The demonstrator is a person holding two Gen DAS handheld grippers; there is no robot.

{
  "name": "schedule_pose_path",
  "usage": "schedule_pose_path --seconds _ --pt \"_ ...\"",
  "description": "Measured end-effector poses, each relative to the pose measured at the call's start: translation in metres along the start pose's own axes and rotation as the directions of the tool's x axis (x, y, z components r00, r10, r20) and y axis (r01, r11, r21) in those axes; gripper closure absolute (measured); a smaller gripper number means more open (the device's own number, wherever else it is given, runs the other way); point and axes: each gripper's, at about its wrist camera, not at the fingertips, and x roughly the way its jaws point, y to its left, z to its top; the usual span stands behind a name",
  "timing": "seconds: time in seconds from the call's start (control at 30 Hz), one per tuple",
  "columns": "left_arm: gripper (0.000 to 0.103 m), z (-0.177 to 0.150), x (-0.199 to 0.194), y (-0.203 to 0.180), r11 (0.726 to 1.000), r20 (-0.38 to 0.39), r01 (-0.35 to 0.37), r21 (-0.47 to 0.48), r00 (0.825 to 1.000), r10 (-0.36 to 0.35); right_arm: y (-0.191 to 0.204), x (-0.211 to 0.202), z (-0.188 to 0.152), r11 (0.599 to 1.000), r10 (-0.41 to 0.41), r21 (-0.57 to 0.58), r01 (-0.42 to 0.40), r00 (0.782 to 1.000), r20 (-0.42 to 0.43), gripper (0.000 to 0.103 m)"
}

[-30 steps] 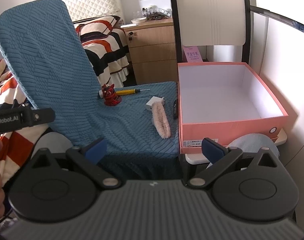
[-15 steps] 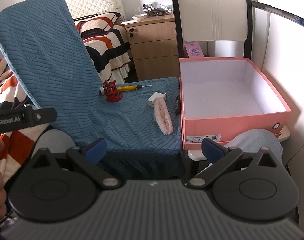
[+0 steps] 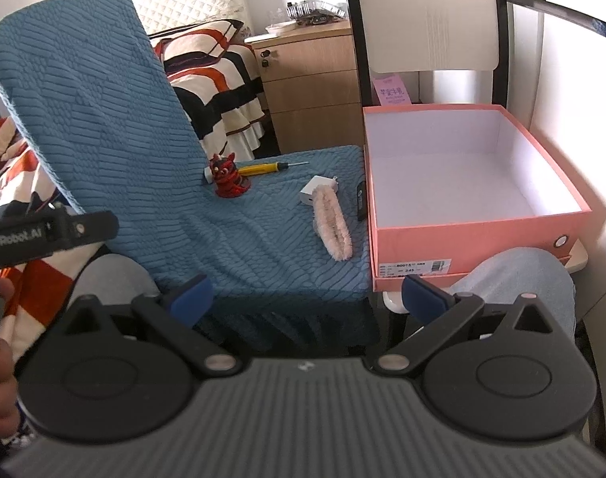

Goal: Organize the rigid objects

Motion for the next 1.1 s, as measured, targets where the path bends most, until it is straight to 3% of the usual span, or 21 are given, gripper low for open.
schedule_pose_path --seconds 1.1 --pt "0.000 0.001 0.031 -0.007 0.998 -0.001 -0.004 0.056 1.000 0.004 -0.008 0.023 -0.003 1.000 -0.007 0.022 0.007 1.000 -0.006 0.000"
